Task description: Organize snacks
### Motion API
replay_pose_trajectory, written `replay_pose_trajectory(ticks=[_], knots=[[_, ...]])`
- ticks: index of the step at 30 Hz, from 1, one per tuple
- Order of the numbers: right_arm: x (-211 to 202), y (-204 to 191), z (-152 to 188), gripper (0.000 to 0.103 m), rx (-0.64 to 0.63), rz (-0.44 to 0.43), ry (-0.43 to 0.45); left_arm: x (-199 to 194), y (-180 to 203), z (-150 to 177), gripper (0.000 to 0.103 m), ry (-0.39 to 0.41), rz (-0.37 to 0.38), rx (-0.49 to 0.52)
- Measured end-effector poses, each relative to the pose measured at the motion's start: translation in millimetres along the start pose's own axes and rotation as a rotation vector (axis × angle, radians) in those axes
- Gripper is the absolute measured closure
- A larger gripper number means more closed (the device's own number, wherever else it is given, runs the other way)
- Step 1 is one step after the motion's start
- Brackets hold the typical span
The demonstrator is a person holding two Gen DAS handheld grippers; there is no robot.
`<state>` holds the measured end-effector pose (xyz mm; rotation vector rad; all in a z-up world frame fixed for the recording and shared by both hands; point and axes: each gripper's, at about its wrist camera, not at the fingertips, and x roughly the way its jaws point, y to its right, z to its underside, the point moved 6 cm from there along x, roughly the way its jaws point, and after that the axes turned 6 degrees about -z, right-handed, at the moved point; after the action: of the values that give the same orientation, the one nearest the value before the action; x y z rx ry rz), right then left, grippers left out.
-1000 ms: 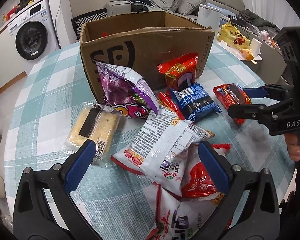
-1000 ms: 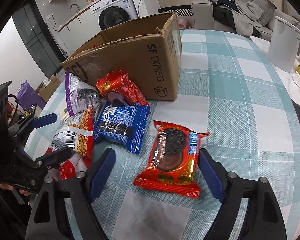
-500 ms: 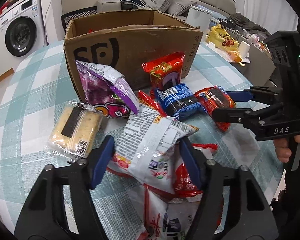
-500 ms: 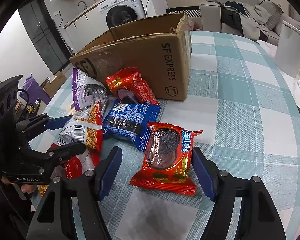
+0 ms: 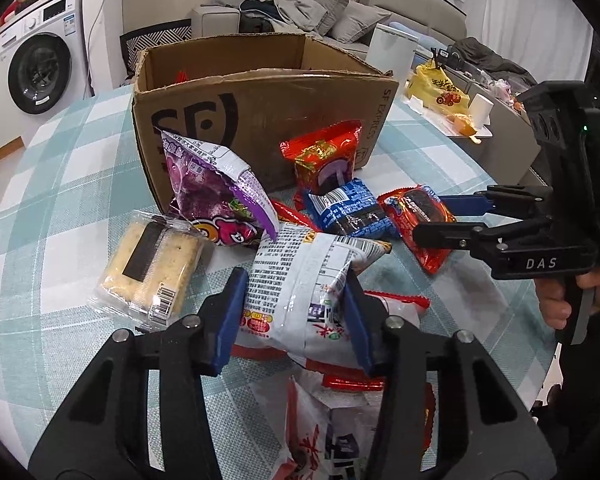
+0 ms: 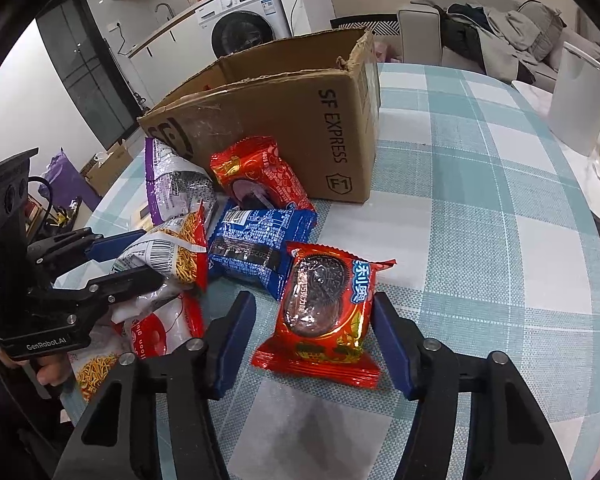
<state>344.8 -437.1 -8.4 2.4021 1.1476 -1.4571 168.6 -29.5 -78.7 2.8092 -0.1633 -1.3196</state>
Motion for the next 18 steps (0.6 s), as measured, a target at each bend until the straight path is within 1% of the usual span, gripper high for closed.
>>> replay_pose_trajectory(ticks=[3, 5, 12, 15, 16, 18], knots=[[1, 3, 0, 0.052, 0.007, 0.01, -0.001, 0, 0, 3, 0.059, -0.007, 0.001, 0.004], [2, 3, 0, 0.054, 0.009, 0.015, -0.001, 2, 1, 4, 0.059, -0.016, 0.006, 0.003], [4, 4, 1, 0.055, -0.004, 0.024, -0.006, 10, 4, 8, 0.055, -0.047, -0.001, 0.013], [8, 4, 3, 0.055, -0.004, 0.026, -0.019, 10, 4, 8, 0.055, -0.045, -0.005, 0.015], [10, 4, 3, 0.055, -0.005, 0.026, -0.024, 11, 5, 8, 0.055, -0.041, -0.006, 0.017], [11, 2, 4, 0.056, -0.024, 0.04, -0.021, 9, 6, 8, 0.06, -0.03, 0.003, 0.013]])
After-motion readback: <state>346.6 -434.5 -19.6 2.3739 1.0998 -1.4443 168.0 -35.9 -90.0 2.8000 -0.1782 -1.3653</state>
